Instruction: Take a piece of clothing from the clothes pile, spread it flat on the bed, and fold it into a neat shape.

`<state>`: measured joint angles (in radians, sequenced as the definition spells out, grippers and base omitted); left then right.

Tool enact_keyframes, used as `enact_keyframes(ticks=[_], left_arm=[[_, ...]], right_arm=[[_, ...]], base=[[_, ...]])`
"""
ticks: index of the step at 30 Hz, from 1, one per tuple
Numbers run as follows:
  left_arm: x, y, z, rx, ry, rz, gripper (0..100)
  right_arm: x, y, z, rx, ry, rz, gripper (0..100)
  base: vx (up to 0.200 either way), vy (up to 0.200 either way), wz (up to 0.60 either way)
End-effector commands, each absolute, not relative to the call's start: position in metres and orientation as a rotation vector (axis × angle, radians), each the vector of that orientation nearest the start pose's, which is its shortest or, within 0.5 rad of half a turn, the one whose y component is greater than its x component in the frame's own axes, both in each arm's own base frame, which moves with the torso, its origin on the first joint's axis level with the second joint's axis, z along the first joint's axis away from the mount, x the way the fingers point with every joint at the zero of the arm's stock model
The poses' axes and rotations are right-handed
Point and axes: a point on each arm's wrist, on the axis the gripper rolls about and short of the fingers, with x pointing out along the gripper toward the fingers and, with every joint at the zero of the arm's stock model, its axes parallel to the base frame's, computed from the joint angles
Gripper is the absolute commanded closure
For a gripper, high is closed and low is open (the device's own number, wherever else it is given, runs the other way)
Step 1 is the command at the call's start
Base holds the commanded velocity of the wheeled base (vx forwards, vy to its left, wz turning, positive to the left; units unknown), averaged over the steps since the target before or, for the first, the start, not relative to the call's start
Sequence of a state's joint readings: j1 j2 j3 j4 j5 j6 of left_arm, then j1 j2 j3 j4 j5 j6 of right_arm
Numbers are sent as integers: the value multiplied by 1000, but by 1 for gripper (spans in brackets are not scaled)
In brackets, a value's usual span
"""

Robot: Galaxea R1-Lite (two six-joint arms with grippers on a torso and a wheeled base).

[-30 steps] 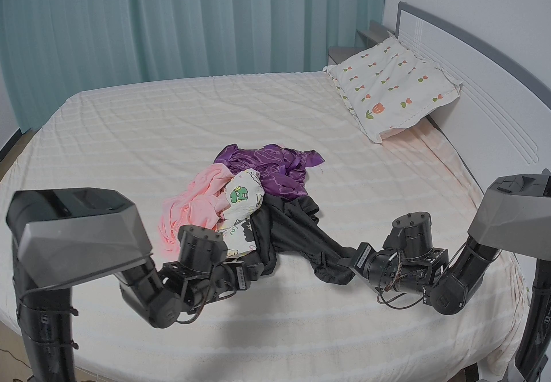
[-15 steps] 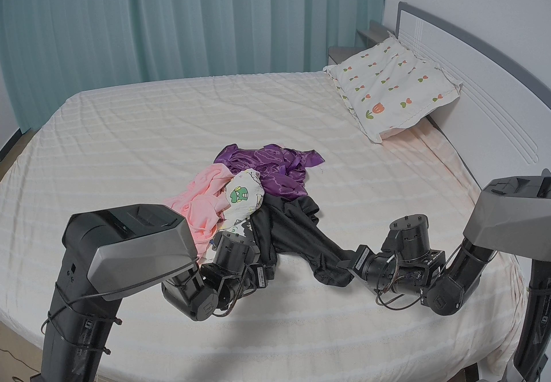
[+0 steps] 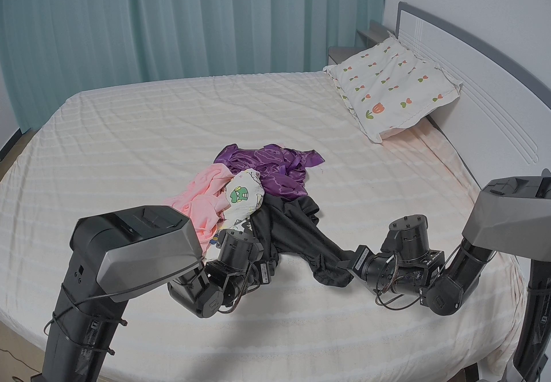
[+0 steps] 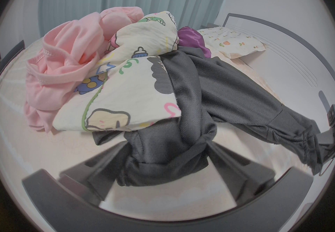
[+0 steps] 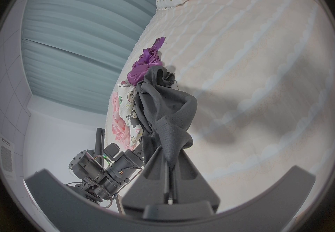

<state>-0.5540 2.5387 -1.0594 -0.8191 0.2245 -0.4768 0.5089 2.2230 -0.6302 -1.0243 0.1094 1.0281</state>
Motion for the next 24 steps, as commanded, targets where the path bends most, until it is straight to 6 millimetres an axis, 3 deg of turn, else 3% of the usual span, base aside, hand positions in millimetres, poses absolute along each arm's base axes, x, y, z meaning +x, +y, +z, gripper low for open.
enact_keyframes(ticks=[1, 8, 11, 12, 13, 14, 15, 16, 17, 18, 19, 21, 24], left_arm=[[359, -218, -57, -226, 663, -162, 100], [357, -216, -27, -380, 624, -135, 100], [347, -210, 12, -471, 562, -148, 100], [347, -210, 12, -471, 562, -148, 100], [342, -206, 40, -514, 501, -168, 100], [340, -205, 49, -524, 481, -176, 100], [335, -202, 70, -544, 434, -197, 100], [335, -202, 70, -544, 434, -197, 100], [327, -195, 101, -564, 365, -219, 100], [326, -193, 108, -568, 350, -225, 100], [321, -187, 132, -578, 292, -242, 100], [319, -181, 149, -593, 241, -246, 100], [311, -162, 193, -623, 110, -251, 100]], right_arm=[[296, 168, 7, 854, 816, 254, 100], [293, 167, 14, 880, 738, 309, 100], [284, 165, 31, 912, 615, 396, 100], [284, 165, 31, 912, 615, 396, 100], [279, 163, 48, 934, 530, 452, 100], [278, 162, 54, 939, 501, 470, 100], [277, 161, 68, 954, 435, 506, 100], [277, 161, 68, 954, 435, 506, 100], [278, 156, 93, 961, 330, 548, 100], [279, 154, 100, 961, 302, 554, 100], [284, 145, 126, 958, 198, 577, 100], [288, 139, 144, 951, 121, 599, 100], [292, 122, 192, 919, -50, 653, 100]], base=[[0, 0, 0], [0, 0, 0], [0, 0, 0], [0, 0, 0], [0, 0, 0], [0, 0, 0], [0, 0, 0], [0, 0, 0], [0, 0, 0], [0, 0, 0], [0, 0, 0], [0, 0, 0], [0, 0, 0]])
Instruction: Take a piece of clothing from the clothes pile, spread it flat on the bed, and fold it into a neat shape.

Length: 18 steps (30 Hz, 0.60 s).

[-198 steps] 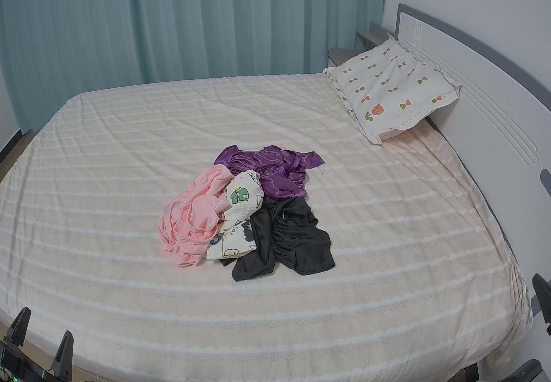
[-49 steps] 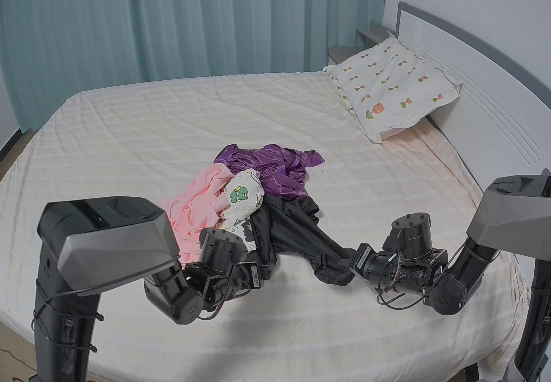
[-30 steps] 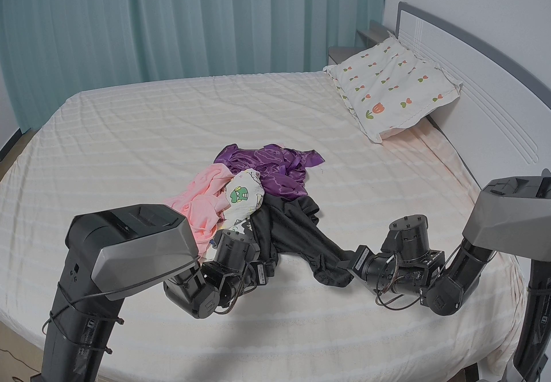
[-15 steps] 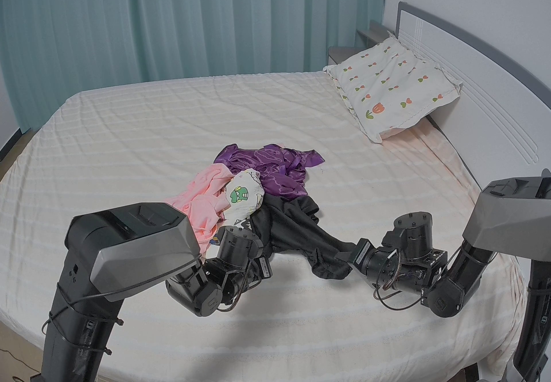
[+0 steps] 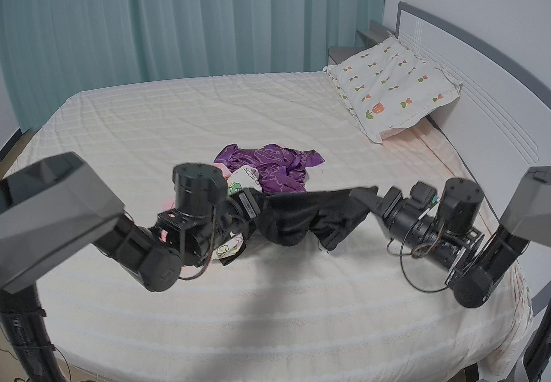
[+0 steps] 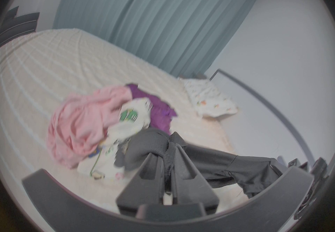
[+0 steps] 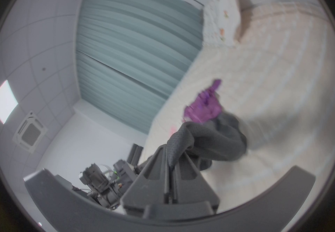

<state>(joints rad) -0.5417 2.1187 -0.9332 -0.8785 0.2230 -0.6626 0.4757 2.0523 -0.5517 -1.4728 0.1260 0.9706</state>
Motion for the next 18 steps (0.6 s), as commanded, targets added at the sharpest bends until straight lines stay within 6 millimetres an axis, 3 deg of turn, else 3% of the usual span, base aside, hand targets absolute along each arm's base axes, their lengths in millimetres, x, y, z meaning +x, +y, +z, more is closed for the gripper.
enact_keyframes(ticks=[1, 4, 12, 17, 18], left_arm=[[308, -156, 202, -628, 82, -247, 100], [299, -139, 227, -636, -3, -228, 100], [274, -112, 263, -663, -116, -210, 100], [271, -105, 252, -651, -87, -179, 100], [269, -104, 238, -637, -44, -167, 100]], right_arm=[[290, 118, 203, 914, -76, 665, 100], [282, 109, 231, 900, -123, 697, 100], [269, 103, 258, 885, -198, 744, 100], [264, 106, 258, 877, -181, 760, 100], [265, 106, 250, 871, -154, 748, 100]], base=[[0, 0, 0], [0, 0, 0], [0, 0, 0], [0, 0, 0], [0, 0, 0]])
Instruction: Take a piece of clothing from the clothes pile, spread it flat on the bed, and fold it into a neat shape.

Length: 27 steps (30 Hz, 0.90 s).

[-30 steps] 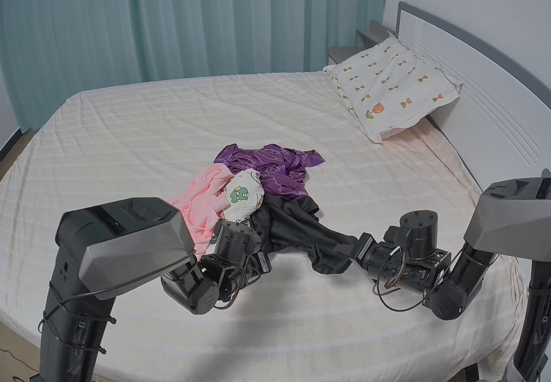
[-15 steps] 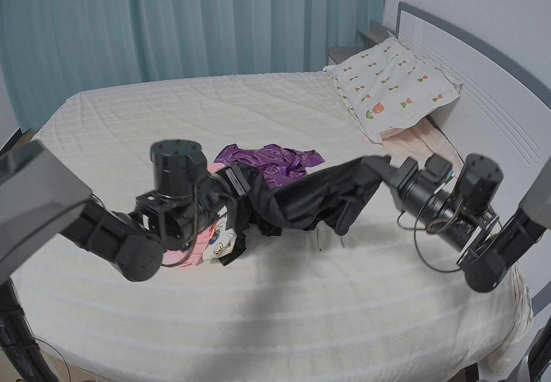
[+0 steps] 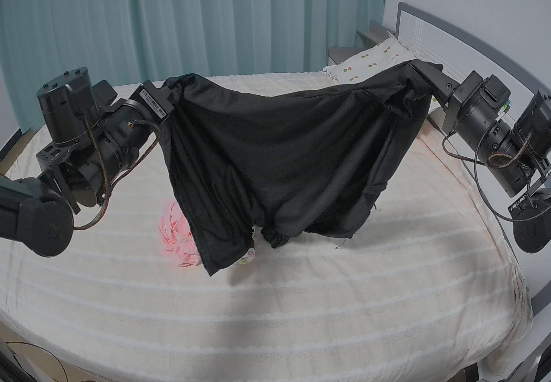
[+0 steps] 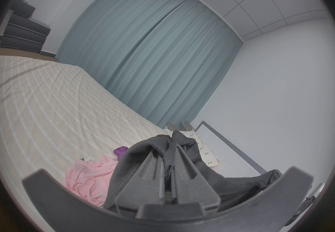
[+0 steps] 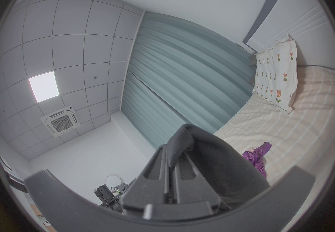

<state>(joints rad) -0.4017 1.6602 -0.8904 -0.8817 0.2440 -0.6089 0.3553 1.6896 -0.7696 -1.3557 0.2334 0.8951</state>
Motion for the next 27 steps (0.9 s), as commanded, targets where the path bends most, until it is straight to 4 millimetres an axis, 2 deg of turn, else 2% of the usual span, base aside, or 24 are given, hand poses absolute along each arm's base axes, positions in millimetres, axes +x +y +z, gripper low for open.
enact_keyframes(ticks=[1, 4, 5, 6, 7, 14, 17, 22, 27], left_arm=[[268, -104, 232, -633, -25, -162, 100], [264, -105, 215, -620, 34, -150, 100], [264, -105, 215, -620, 34, -150, 100], [260, -104, 204, -608, 73, -142, 100], [259, -103, 198, -605, 92, -137, 100], [253, -101, 180, -659, 162, -115, 100], [251, -101, 176, -670, 179, -110, 100], [248, -101, 162, -715, 243, -132, 100], [244, -101, 158, -759, 249, -154, 100]], right_arm=[[265, 106, 246, 871, -137, 743, 100], [262, 106, 225, 869, -58, 714, 100], [262, 106, 225, 869, -58, 714, 100], [259, 106, 210, 868, -3, 700, 100], [257, 106, 203, 868, 23, 690, 100], [256, 107, 172, 870, 141, 643, 100], [256, 108, 167, 871, 163, 637, 100], [254, 114, 164, 870, 182, 651, 100], [254, 116, 163, 870, 190, 652, 100]], base=[[0, 0, 0], [0, 0, 0], [0, 0, 0], [0, 0, 0], [0, 0, 0], [0, 0, 0], [0, 0, 0], [-200, 0, 0], [-160, 0, 0]])
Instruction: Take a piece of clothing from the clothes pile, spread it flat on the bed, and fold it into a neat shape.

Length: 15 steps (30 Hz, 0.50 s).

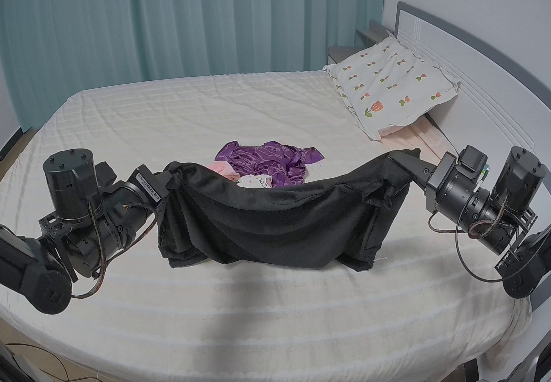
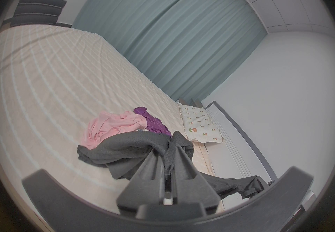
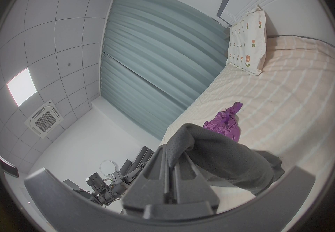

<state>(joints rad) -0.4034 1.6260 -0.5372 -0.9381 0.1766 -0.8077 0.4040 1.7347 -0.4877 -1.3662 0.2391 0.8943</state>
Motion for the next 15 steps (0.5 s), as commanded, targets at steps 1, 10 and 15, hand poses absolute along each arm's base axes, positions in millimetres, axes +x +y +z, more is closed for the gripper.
enact_keyframes(ticks=[1, 10, 15], left_arm=[[243, -100, 156, -759, 252, -154, 100], [238, -98, 144, -747, 293, -134, 100], [236, -97, 143, -746, 297, -136, 100]], right_arm=[[253, 117, 163, 870, 192, 653, 100], [254, 117, 161, 869, 204, 649, 100], [249, 119, 165, 870, 197, 663, 100]], base=[[0, 0, 0], [0, 0, 0], [0, 40, 0]])
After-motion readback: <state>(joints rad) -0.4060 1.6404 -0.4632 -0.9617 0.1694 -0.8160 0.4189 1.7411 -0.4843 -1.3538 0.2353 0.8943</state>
